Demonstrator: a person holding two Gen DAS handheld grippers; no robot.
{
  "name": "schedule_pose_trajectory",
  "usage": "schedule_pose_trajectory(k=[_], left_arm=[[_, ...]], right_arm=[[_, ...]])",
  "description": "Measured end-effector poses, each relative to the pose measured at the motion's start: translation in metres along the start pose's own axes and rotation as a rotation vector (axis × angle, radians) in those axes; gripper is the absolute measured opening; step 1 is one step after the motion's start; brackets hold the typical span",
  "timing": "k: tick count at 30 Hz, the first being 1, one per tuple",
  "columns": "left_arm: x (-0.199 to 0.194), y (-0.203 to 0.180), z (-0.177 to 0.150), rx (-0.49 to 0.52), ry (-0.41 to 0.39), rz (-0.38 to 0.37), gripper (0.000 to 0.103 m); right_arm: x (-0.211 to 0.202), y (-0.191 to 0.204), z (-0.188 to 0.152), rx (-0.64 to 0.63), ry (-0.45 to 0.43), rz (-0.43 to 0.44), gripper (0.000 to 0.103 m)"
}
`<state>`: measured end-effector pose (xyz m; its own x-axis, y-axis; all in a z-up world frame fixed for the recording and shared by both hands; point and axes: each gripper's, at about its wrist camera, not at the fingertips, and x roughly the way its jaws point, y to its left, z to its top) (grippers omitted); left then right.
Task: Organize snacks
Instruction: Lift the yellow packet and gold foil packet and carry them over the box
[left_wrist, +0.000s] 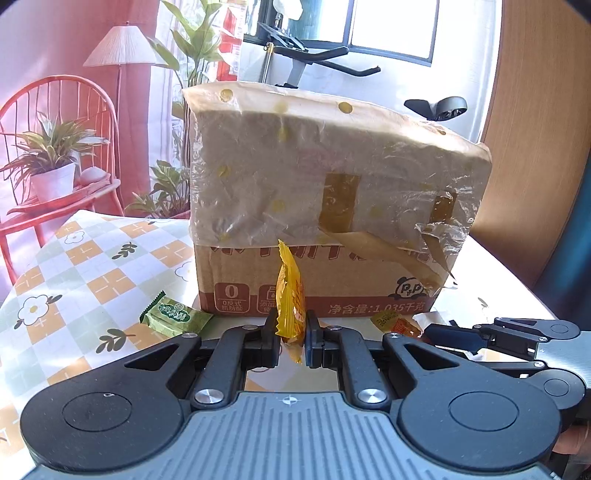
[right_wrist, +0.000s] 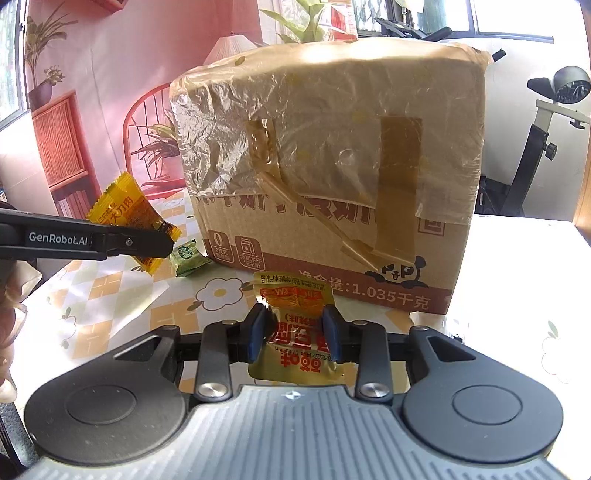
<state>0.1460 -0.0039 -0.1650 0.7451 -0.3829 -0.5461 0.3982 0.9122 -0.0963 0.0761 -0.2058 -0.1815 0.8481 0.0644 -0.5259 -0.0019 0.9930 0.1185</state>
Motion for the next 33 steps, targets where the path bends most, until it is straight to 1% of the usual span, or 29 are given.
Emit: schedule_pose_trajectory(k=[10,16,24,27,30,33], left_arm=[[-0.015,-0.006,0.028,0.024,-0.074,0.003,0.013],[-0.027,-0.010,0.053,0.030,-0.138,-0.002,0.013],[-0.035,-0.015,0.090,0.051,-0.213,-0.009,0.013],[-0.031,-0.019,0.106,0.059,-0.228,-0.017,0.013],[-0.021,-0.021,0.126,0.051,-0.238,-0.033,0.013],[-0.003,-0.023,0.148,0.050,-0.232,-0.038,0.013]], right_arm=[[-0.019,0.013,0.029,-0.037,-0.095,0.011,0.035],[-0.037,0.017,0.051,-0.056,-0.180,0.029,0.035],[-0.061,0.012,0.095,-0.062,-0.314,0.035,0.035],[-0.064,0.008,0.113,-0.065,-0.347,0.029,0.035],[-0.058,-0.001,0.132,-0.073,-0.361,0.010,0.035],[-0.041,-0.016,0.154,-0.077,-0.347,-0.024,0.035]])
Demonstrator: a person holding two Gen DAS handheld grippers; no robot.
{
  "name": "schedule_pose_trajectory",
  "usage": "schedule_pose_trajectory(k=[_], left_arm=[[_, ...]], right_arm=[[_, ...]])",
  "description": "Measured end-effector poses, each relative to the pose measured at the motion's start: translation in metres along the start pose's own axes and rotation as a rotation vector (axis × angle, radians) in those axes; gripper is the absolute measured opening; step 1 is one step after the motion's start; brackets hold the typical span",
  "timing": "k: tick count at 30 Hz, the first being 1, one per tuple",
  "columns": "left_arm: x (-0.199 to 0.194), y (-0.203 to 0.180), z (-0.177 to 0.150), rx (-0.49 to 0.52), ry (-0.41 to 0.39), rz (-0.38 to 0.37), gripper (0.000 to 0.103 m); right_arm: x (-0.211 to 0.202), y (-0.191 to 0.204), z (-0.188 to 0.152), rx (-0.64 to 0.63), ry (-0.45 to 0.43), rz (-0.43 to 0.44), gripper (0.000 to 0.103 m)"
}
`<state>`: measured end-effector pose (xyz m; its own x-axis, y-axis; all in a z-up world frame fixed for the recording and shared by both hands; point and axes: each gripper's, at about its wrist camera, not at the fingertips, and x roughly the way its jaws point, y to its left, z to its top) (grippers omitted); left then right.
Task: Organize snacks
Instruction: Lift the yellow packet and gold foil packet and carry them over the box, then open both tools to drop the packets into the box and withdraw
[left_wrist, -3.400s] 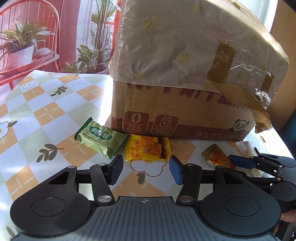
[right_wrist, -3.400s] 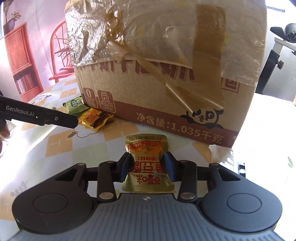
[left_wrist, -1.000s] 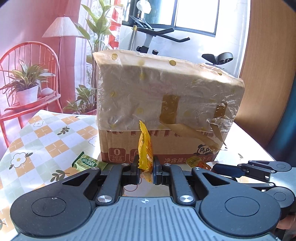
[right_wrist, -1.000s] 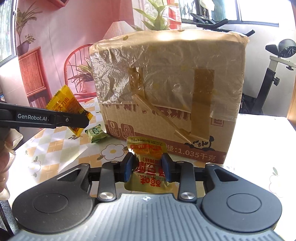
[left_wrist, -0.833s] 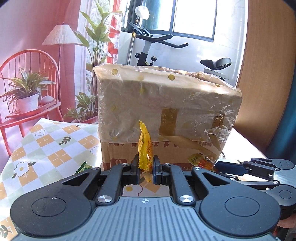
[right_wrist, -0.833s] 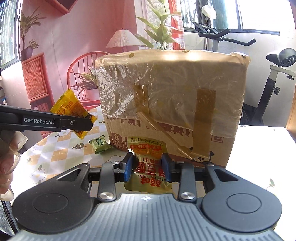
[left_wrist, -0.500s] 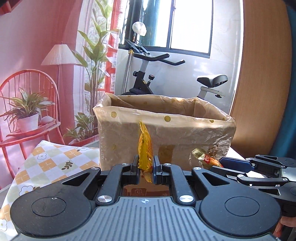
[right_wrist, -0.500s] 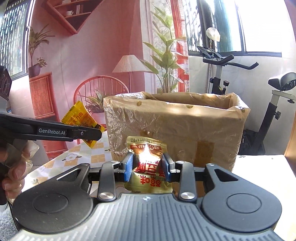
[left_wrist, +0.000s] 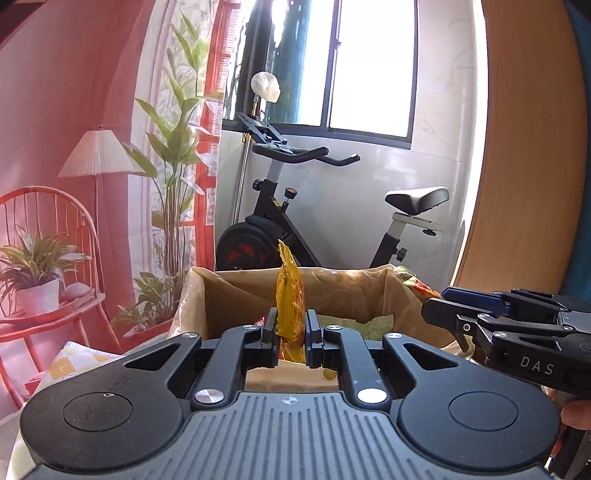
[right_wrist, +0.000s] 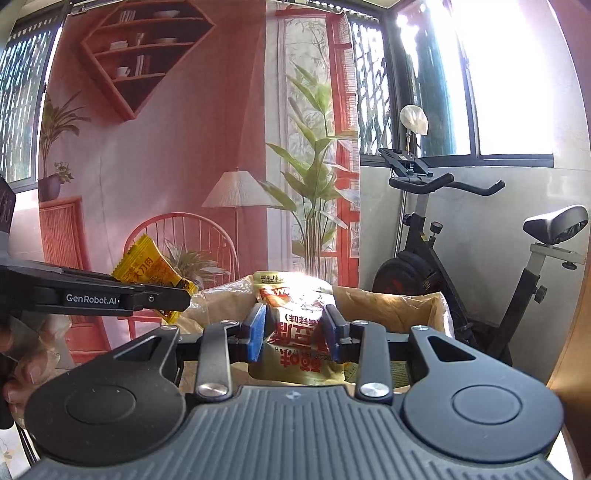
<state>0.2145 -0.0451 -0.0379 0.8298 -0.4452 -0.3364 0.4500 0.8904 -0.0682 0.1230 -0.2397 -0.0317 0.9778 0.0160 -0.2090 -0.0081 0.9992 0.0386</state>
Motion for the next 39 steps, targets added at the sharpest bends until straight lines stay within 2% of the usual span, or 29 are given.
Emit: schedule_pose_trajectory(k=[3,8,14,16,17,18,19,21,22,24,27,32,39], left_arm=[[0.026,-0.001,0.013,0.005,0.019,0.006,0.013],[0.068,-0.004,0.024,0.014,0.077,0.022,0.014],[0.094,-0.012,0.020,0.063,0.138,0.062,0.016],[0.098,-0.011,0.019,0.060,0.153,0.079,0.034],[0.097,-0.010,0.019,0.055,0.149,0.083,0.051],[0.094,-0.010,0.018,0.053,0.141,0.086,0.058],[0.091,-0.009,0.018,0.054,0.132,0.087,0.059],[0.087,-0.007,0.018,0.056,0.138,0.087,0.061],[0.084,-0.005,0.018,0.054,0.139,0.085,0.062],[0.074,-0.003,0.018,0.047,0.130,0.087,0.073],[0.055,0.003,0.017,0.024,0.102,0.102,0.084],[0.022,0.010,0.010,0.021,0.081,0.105,0.087],[-0.019,0.030,-0.009,0.021,0.082,0.149,0.092]], right_arm=[[0.026,-0.019,0.007,0.020,0.031,-0.039,0.035],[0.063,-0.052,0.006,0.083,0.131,-0.116,0.036],[0.077,-0.069,-0.006,0.109,0.205,-0.152,0.039],[0.078,-0.070,-0.009,0.112,0.223,-0.163,0.044],[0.078,-0.071,-0.010,0.115,0.229,-0.167,0.045],[0.077,-0.071,-0.010,0.122,0.233,-0.169,0.046],[0.077,-0.072,-0.010,0.129,0.238,-0.167,0.049],[0.072,-0.071,-0.009,0.133,0.233,-0.155,0.062],[0.069,-0.069,-0.009,0.128,0.229,-0.150,0.065],[0.065,-0.064,-0.006,0.112,0.227,-0.143,0.073],[0.055,-0.058,-0.004,0.110,0.218,-0.123,0.082],[0.034,-0.045,-0.006,0.119,0.205,-0.080,0.092],[0.002,-0.024,-0.014,0.103,0.165,-0.031,0.095]])
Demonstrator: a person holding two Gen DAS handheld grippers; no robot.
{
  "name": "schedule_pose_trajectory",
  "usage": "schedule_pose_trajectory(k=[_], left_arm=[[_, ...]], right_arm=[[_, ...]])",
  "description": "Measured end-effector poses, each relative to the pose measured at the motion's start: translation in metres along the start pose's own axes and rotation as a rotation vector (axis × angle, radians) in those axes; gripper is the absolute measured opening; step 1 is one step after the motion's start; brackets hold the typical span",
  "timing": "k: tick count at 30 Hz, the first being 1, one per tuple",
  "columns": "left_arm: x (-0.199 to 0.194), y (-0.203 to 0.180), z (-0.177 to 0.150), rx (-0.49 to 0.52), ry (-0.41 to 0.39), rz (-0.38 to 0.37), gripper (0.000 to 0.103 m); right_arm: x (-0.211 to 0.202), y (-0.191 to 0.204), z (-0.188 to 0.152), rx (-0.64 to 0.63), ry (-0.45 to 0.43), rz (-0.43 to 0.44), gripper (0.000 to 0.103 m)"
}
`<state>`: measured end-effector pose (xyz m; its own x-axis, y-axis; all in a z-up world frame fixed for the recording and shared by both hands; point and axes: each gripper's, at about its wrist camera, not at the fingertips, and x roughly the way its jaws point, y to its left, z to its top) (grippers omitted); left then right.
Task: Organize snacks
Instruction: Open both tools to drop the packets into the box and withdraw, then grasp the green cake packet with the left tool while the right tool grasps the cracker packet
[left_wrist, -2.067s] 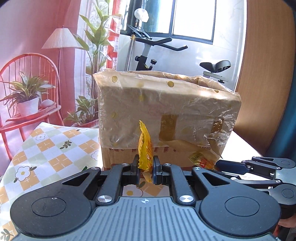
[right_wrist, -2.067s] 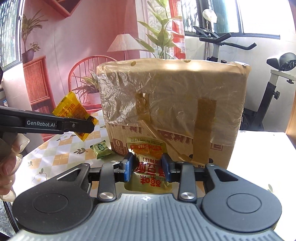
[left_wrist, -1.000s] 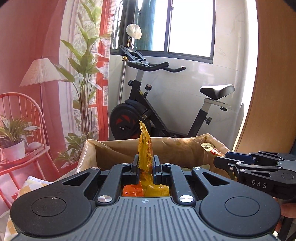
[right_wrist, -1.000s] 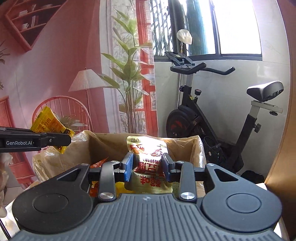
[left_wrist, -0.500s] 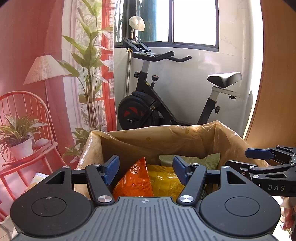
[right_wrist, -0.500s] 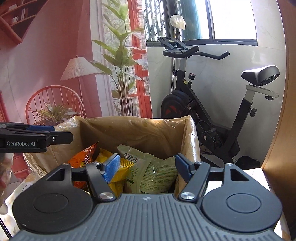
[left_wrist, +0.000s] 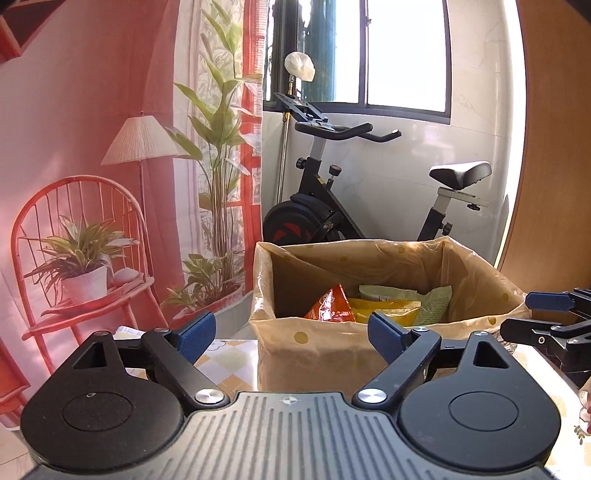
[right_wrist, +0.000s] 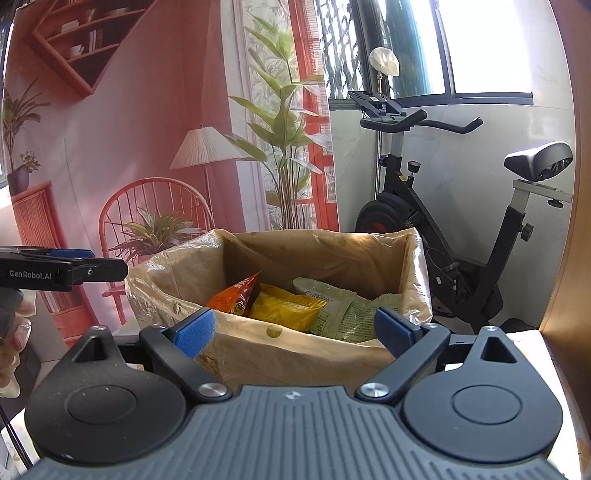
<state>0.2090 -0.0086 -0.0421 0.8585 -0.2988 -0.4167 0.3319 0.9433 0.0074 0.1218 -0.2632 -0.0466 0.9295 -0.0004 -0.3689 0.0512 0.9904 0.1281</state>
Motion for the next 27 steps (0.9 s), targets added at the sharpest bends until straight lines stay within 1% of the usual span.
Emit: schedule_pose_trajectory(k=[2,6,9,11,16,18,19,21,23,25,27], left_arm=[[-0.008,0.009,-0.008,-0.013,0.006,0.025,0.092],[-0.019,0.030,-0.026,-0.049,0.027,0.056,0.092],[-0.020,0.042,-0.040,-0.050,0.047,0.080,0.092],[-0.017,0.049,-0.048,-0.053,0.068,0.088,0.092],[-0.004,0.058,-0.068,-0.074,0.112,0.085,0.092],[0.003,0.060,-0.076,-0.081,0.132,0.084,0.092],[0.008,0.060,-0.080,-0.089,0.146,0.082,0.092],[0.015,0.062,-0.085,-0.108,0.169,0.074,0.091],[0.024,0.063,-0.092,-0.125,0.203,0.062,0.090],[0.033,0.064,-0.099,-0.142,0.243,0.061,0.089],[0.043,0.065,-0.104,-0.168,0.279,0.058,0.088]], right_arm=[[-0.007,0.002,-0.005,0.002,-0.004,0.016,0.095],[-0.020,0.003,-0.017,-0.002,-0.019,0.020,0.095],[-0.025,0.001,-0.031,-0.009,-0.024,0.009,0.095],[-0.026,-0.002,-0.043,-0.009,-0.010,-0.008,0.095],[-0.014,-0.016,-0.079,0.021,0.085,-0.083,0.094],[-0.005,-0.026,-0.097,0.053,0.142,-0.105,0.092],[0.001,-0.030,-0.106,0.063,0.174,-0.119,0.091],[0.010,-0.035,-0.119,0.066,0.223,-0.139,0.082],[0.021,-0.040,-0.132,0.067,0.270,-0.153,0.079],[0.028,-0.044,-0.142,0.091,0.309,-0.153,0.075],[0.034,-0.047,-0.149,0.104,0.332,-0.162,0.070]])
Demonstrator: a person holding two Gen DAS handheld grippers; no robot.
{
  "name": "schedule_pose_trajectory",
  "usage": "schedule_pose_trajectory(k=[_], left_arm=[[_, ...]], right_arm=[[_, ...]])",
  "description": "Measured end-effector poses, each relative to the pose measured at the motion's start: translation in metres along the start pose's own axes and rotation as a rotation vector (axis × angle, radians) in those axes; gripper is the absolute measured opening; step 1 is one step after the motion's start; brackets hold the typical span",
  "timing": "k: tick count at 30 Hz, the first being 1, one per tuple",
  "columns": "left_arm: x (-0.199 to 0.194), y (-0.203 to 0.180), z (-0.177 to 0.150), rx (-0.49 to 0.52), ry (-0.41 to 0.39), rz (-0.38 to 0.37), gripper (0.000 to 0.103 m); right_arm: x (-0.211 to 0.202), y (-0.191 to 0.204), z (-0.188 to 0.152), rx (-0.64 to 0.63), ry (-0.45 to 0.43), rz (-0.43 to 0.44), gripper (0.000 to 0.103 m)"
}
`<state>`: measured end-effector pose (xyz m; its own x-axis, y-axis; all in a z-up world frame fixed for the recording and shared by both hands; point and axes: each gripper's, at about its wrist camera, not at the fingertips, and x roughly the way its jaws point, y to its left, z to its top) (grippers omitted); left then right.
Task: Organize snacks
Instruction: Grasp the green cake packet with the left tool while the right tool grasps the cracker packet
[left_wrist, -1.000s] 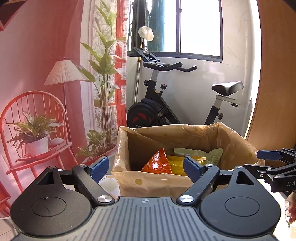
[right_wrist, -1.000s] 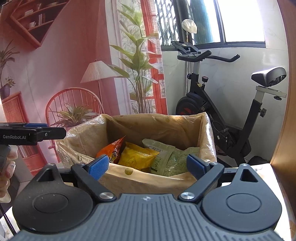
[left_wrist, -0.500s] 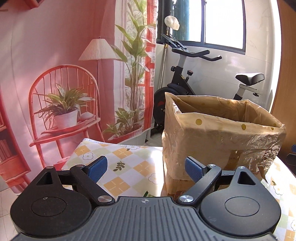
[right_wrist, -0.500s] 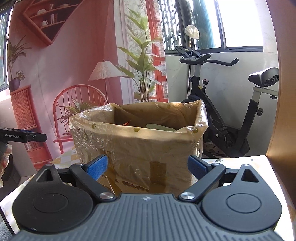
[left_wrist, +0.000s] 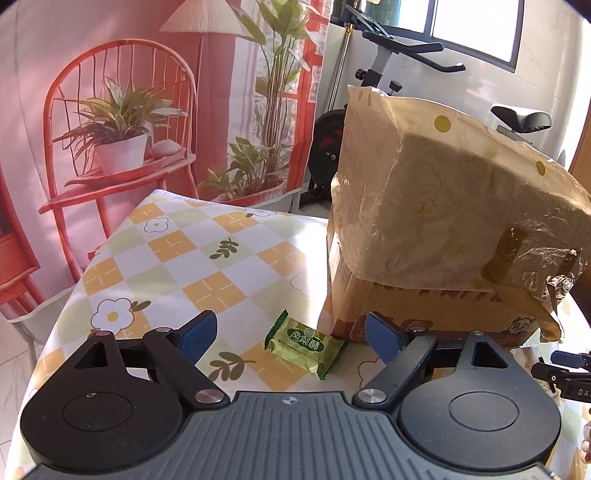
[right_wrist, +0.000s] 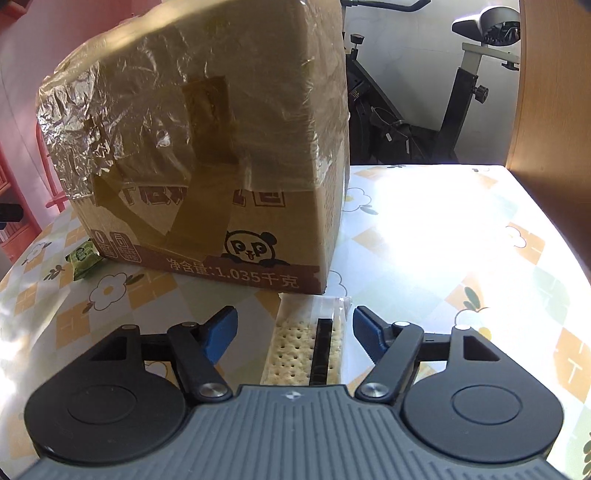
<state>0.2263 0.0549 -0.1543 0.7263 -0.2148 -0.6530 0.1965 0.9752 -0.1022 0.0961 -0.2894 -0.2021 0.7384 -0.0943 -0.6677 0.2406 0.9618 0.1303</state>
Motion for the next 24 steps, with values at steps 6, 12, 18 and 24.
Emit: schedule_pose_trajectory(k=[6,12,18,24], left_arm=[[0.046,0.010,-0.013,-0.173,0.115,-0.003,0.073],[0.081,0.016,-0.019,-0.339,0.148,0.001,0.061],[0.096,0.005,-0.017,-0.291,0.151,0.028,0.052],[0.091,-0.001,-0.020,-0.179,0.124,0.020,0.045]], right_arm=[[0.015,0.001,-0.010,-0.040,0.029,-0.024,0.051],[0.020,0.002,-0.017,-0.063,-0.001,-0.028,0.051],[0.020,0.003,-0.022,-0.079,-0.025,-0.018,0.051],[0.020,0.003,-0.022,-0.073,-0.033,-0.013,0.051]])
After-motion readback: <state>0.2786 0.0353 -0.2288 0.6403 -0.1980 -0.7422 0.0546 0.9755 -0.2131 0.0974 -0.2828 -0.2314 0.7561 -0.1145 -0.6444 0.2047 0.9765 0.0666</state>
